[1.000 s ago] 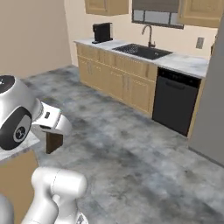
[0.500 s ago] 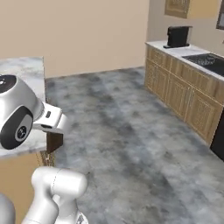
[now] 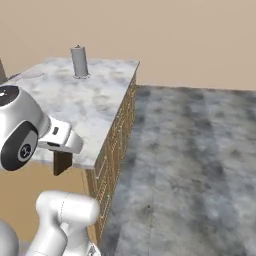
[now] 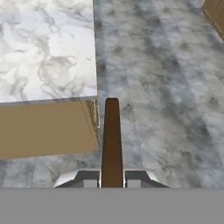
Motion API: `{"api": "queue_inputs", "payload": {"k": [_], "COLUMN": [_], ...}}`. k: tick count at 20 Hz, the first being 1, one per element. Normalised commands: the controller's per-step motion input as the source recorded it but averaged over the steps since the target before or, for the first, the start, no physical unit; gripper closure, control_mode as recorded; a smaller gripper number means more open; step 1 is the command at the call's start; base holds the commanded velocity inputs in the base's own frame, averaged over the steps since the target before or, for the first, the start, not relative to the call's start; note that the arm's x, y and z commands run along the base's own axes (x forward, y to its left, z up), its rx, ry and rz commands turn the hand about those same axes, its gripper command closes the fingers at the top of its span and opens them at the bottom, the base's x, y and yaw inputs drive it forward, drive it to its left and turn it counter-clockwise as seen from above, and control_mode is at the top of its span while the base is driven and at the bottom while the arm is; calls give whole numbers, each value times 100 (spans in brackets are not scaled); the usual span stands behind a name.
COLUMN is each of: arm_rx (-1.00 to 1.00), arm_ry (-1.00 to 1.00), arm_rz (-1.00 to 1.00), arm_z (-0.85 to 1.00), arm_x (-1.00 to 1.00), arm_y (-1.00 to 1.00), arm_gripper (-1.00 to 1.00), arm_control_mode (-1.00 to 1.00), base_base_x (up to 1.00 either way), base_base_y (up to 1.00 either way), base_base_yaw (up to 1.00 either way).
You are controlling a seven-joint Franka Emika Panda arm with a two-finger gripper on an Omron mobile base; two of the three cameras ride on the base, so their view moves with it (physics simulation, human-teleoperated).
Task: Start the toaster. Once the lever pops up, take the bread to the plate on the dining counter.
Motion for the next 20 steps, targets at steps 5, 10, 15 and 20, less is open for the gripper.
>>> {"api": "queue_inputs", "payload": {"k": [5, 10, 15, 20], "arm_rx": [0, 0, 0, 0], "arm_ry": [0, 0, 0, 0], "arm_rz": [0, 0, 0, 0], "arm_z": [0, 0, 0, 0], "arm_x": [0, 0, 0, 0], "arm_y": [0, 0, 0, 0], "arm_gripper": [100, 100, 100, 100], "arm_control_mode": [100, 100, 100, 100], "base_base_x": [0, 1, 6, 8], "base_base_y": [2, 3, 1, 4], "base_base_yaw": [80, 81, 80, 76]}}
